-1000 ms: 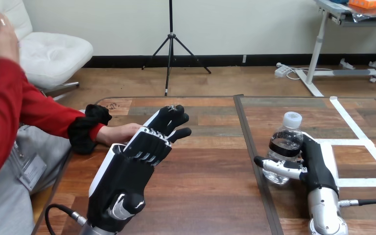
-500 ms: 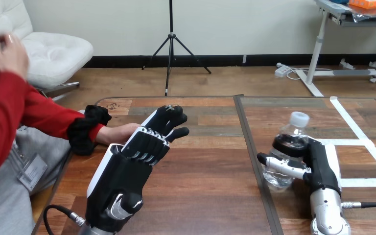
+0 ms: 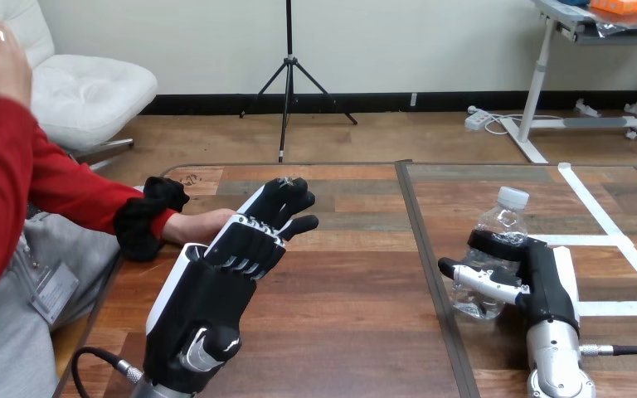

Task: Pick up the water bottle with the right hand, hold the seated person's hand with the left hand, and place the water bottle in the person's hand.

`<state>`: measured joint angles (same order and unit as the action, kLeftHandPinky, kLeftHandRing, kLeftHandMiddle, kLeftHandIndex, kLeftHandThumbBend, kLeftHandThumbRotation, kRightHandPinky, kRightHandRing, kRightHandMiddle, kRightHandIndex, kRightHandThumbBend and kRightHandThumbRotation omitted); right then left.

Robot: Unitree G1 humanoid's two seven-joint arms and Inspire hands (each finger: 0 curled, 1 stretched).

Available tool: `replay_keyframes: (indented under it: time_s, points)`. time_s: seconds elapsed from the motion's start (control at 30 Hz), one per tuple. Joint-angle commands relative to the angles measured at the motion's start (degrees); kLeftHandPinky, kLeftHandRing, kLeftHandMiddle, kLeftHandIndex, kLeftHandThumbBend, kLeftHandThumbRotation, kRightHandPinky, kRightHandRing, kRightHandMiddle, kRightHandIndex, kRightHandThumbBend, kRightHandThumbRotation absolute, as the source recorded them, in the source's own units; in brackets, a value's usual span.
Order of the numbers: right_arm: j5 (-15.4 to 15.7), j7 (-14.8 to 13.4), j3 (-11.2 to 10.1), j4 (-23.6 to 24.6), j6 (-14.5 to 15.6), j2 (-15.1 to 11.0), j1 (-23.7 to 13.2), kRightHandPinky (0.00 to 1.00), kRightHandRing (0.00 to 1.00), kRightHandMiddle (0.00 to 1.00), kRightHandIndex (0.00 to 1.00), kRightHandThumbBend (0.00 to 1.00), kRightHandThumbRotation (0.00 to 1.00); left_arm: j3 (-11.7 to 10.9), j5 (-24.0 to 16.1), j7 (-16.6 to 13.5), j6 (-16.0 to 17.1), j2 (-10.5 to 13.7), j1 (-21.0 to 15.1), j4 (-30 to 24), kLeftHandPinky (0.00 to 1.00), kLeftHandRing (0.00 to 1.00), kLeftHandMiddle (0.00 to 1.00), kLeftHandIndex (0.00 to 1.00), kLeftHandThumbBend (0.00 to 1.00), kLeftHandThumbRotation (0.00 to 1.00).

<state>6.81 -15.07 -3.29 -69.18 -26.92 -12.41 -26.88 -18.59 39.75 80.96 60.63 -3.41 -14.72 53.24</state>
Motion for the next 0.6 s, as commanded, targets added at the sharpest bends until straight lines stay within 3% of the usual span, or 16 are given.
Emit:
replay_keyframes:
  time_s: [0.0,0.57]
  points:
    - [-0.29,0.47,-0.27,1.19,-1.87,0.82,-0.65,0.25,0.32,0.44,0.49,0.84,0.00,-0.07,-0.74,-0.82,0.56,-0.39,-2.66,-0.50,0.87,0.93,0.93,0.92,0.96,0.75]
    - [0.47,0.80,0.78,5.30,-4.56,1.05,0.67,0.26,0.32,0.44,0.48,0.85,0.00,-0.19,-1.91,-1.84,1.48,-0.04,-2.99,0.54,0.86,0.92,0.93,0.92,0.98,0.76]
